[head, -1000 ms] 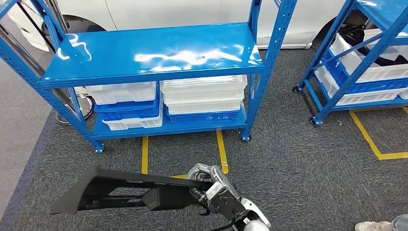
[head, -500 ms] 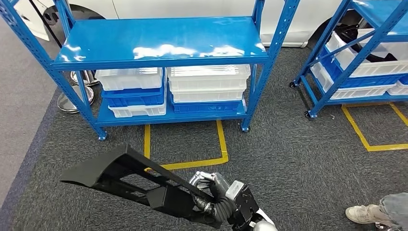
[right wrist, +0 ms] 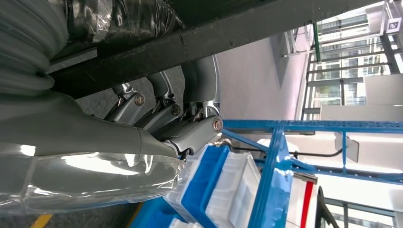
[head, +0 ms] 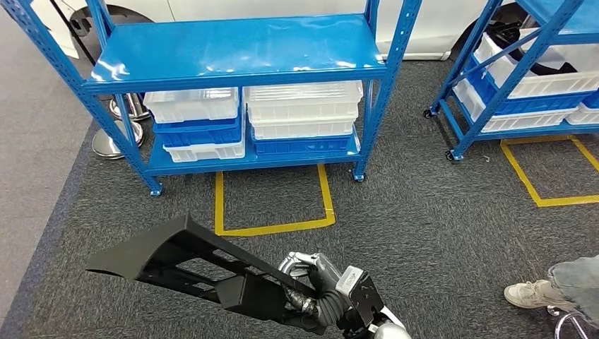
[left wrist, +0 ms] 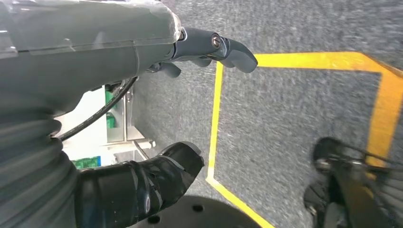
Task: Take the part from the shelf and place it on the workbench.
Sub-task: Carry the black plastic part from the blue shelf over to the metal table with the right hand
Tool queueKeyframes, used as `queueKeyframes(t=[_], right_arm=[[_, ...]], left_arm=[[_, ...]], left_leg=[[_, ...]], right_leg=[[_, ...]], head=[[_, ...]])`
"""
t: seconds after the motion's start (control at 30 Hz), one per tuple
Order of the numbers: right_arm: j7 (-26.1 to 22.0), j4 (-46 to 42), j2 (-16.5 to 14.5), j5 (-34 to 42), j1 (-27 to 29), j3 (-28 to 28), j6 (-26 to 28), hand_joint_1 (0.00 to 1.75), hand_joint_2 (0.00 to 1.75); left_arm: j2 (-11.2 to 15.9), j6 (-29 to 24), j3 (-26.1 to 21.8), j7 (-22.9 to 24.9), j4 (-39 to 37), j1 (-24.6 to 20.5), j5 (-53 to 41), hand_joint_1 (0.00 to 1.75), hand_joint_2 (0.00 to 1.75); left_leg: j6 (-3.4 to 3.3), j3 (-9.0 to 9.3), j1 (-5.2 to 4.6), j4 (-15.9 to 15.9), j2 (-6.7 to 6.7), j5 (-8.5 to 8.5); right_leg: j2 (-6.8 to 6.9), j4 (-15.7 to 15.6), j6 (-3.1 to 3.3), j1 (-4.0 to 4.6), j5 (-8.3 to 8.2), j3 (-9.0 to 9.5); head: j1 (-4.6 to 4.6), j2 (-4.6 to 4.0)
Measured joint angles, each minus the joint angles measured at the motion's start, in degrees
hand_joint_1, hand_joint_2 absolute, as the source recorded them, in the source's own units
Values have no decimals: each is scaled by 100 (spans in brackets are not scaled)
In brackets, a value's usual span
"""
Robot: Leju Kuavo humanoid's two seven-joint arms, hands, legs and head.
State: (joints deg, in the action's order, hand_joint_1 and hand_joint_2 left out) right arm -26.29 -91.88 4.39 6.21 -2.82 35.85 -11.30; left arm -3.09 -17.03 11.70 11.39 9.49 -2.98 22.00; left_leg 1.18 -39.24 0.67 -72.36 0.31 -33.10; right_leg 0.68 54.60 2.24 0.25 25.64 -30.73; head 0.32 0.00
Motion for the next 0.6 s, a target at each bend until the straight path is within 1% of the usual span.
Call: queueKeyframes(t=[0.03,0.07,0.1,0.13,0.17,0.2,0.23,0.3,0.33,0.37,0.4,0.43,0.47,0.5,0.53,0.57,0.6], right_arm=[[-2,0,3,-2,8,-2,0,175,175],[-6,-1,5,-3,15,-4,-1,175,175],[-13,-7,9,-3,25,-7,-1,175,175],[-25,-20,15,-5,38,-13,-2,175,175],[-41,-39,22,-8,53,-20,-4,175,175],[-56,-60,30,-11,69,-28,-5,175,175],[-70,-78,38,-13,85,-37,-6,175,175],[-83,-94,53,-15,111,-50,-7,175,175],[-85,-98,61,-15,122,-56,-7,175,175],[-86,-105,70,-15,131,-62,-7,175,175],[-88,-113,78,-15,141,-68,-7,175,175],[-91,-120,86,-15,152,-74,-7,175,175],[-95,-125,93,-15,167,-79,-7,175,175],[-103,-127,103,-16,188,-85,-7,175,175],[-118,-133,116,-21,216,-92,-7,175,175],[-138,-146,131,-30,247,-101,-8,175,175],[-165,-168,148,-41,277,-113,-13,175,175]], left_arm=[[1,-1,1,0,0,2,-1,0,175],[4,-1,1,1,0,3,-2,0,175],[6,-2,2,1,0,4,-3,0,175],[5,-2,3,1,0,2,-5,0,175],[4,-3,5,1,0,-2,-8,0,175],[2,-4,10,1,0,-4,-11,0,175],[-1,-5,16,0,0,-4,-14,0,175],[-2,-6,27,0,0,-2,-17,0,175],[-2,-7,30,0,0,-7,-17,0,175],[-1,-7,31,0,0,-10,-17,0,175],[0,-8,32,0,0,-10,-17,0,175],[2,-8,32,0,0,-9,-18,0,175],[3,-9,32,1,0,-5,-20,0,175],[3,-10,33,1,0,-2,-23,0,175],[1,-11,34,2,0,0,-27,0,175],[-2,-15,38,3,0,1,-33,0,175],[-8,-20,44,3,0,2,-40,0,175]], left_leg=[[38,62,22,-70,1,82],[73,223,45,84,3,247],[110,467,73,420,3,403],[144,740,82,817,-2,462],[144,944,84,1148,-13,451],[126,1060,77,1366,-23,393],[81,1090,60,1443,-34,331],[-51,1025,57,1446,-29,348],[-118,1002,57,1443,-21,377],[-180,971,55,1449,-9,411],[-230,940,50,1448,2,446],[-265,897,36,1443,7,477],[-289,850,19,1434,11,508],[-304,806,-1,1423,13,534],[-313,767,-22,1413,11,556],[-317,739,-43,1405,7,574],[-318,724,-59,1400,3,589]], right_leg=[[3,49,-25,-22,-27,-84],[4,109,-50,-50,-44,-167],[3,183,-81,-75,-54,-248],[0,263,-117,-89,-58,-332],[-3,338,-155,-92,-63,-400],[-5,401,-195,-82,-71,-452],[-6,438,-234,-70,-90,-486],[-8,479,-302,-75,-113,-513],[-13,547,-331,-88,-49,-548],[-20,718,-355,-100,95,-621],[-27,994,-373,-106,303,-732],[-34,1361,-385,-106,536,-874],[-38,1735,-388,-105,723,-1004],[-41,1988,-383,-102,820,-1070],[-44,2048,-364,-96,816,-1037],[-46,1875,-329,-84,716,-887],[-50,1508,-278,-62,559,-639]], head=[[-1,0],[-1,0],[-2,0],[-3,0],[-2,0],[-2,0],[-1,0],[1,0],[2,0],[1,0],[2,0],[1,0],[1,0],[1,0],[1,0],[1,0],[1,0]])
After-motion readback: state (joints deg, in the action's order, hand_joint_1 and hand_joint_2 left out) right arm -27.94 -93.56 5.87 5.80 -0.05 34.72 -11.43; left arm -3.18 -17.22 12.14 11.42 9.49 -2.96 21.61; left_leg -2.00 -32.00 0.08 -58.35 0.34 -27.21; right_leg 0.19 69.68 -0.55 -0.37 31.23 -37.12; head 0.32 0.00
